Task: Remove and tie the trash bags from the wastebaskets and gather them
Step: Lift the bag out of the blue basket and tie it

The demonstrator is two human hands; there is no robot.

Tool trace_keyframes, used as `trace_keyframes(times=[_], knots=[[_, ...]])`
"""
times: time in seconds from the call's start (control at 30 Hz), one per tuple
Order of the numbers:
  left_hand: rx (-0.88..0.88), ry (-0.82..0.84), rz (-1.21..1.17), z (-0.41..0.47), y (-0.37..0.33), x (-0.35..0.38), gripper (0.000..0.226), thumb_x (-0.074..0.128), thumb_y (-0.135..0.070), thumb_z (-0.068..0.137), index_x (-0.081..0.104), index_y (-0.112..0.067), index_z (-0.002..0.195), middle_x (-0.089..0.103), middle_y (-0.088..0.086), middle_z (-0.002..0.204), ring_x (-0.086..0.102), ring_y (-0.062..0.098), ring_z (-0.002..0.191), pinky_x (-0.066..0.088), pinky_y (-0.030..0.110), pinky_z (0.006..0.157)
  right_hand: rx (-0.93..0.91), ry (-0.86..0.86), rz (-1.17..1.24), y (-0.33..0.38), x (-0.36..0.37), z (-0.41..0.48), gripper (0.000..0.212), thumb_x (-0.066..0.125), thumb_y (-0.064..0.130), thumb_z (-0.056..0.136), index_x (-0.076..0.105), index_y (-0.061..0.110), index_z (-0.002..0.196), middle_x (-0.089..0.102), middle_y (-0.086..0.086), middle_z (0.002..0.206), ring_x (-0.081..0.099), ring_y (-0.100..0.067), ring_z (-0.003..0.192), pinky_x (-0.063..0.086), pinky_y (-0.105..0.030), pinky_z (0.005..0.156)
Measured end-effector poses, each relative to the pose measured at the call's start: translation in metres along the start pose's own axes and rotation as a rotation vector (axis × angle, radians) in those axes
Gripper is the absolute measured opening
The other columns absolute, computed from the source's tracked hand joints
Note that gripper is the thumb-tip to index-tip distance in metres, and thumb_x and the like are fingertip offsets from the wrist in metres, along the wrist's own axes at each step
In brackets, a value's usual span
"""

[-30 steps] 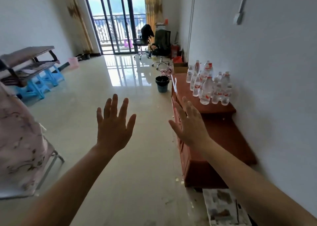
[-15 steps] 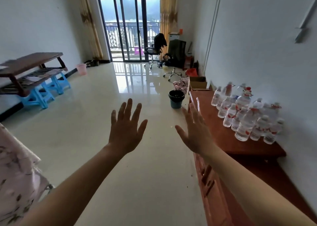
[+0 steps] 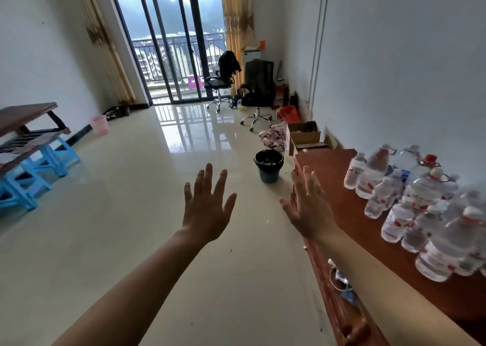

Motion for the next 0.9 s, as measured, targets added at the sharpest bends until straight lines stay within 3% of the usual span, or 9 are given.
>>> trace_keyframes(times=[0.17, 0.33, 0.47, 0.67, 0.9], knots=[[-0.003, -0.034, 0.042, 0.122, 0.062, 0.0, 0.078, 0.001, -0.065, 0.09, 0.004, -0.028, 0.159, -0.009, 0.009, 0.167, -0.002, 0.03, 0.154, 0.007, 0.056, 0.12, 0.001, 0.041, -0.026, 0.004, 0.034, 0.139, 0.076, 0.039, 0.057, 0.096, 0.003, 0.028, 0.157, -0.008, -0.007, 0.165, 0.007, -0.031, 0.152, 0.013, -0.048, 0.12], [-0.059, -0.013, 0.008, 0.225, 0.129, 0.049, 0.077, 0.006, -0.065, 0.092, 0.007, -0.028, 0.159, -0.011, 0.008, 0.166, -0.002, 0.03, 0.154, 0.011, 0.059, 0.119, -0.058, 0.105, -0.057, 0.013, 0.101, 0.257, 0.08, 0.044, 0.054, 0.095, -0.001, 0.028, 0.157, -0.009, -0.01, 0.165, 0.006, -0.031, 0.152, 0.016, -0.047, 0.12], [-0.055, 0.026, -0.008, 0.328, 0.179, 0.102, 0.079, 0.001, -0.067, 0.089, -0.003, -0.03, 0.158, -0.027, 0.004, 0.162, -0.012, 0.028, 0.153, 0.007, 0.058, 0.119, -0.019, 0.131, -0.06, 0.007, 0.165, 0.36, 0.083, 0.047, 0.054, 0.095, -0.004, 0.03, 0.157, -0.012, -0.008, 0.165, 0.008, -0.033, 0.151, 0.022, -0.05, 0.119], [0.039, 0.086, -0.047, 0.507, 0.221, 0.149, 0.082, -0.008, -0.069, 0.082, -0.017, -0.03, 0.154, -0.038, 0.005, 0.157, -0.022, 0.027, 0.151, 0.002, 0.055, 0.12, 0.121, 0.13, -0.07, -0.017, 0.218, 0.515, 0.085, 0.047, 0.054, 0.094, -0.006, 0.031, 0.156, -0.01, -0.009, 0.165, 0.008, -0.032, 0.151, 0.017, -0.048, 0.121], [0.165, 0.198, -0.13, 0.711, 0.187, 0.203, 0.072, 0.025, -0.058, 0.1, -0.005, -0.028, 0.158, -0.019, 0.009, 0.165, -0.01, 0.03, 0.153, 0.01, 0.053, 0.123, 0.311, 0.048, -0.026, -0.086, 0.238, 0.637, 0.087, 0.052, 0.053, 0.092, -0.003, 0.031, 0.156, -0.007, -0.01, 0.165, 0.007, -0.029, 0.152, 0.018, -0.044, 0.121]])
Point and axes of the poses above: each hand's wrist, its own z-axis towards the middle knuckle, its own x-axis out of the palm, y = z × x, the point moved 8 cm from there along z, towards the middle knuckle
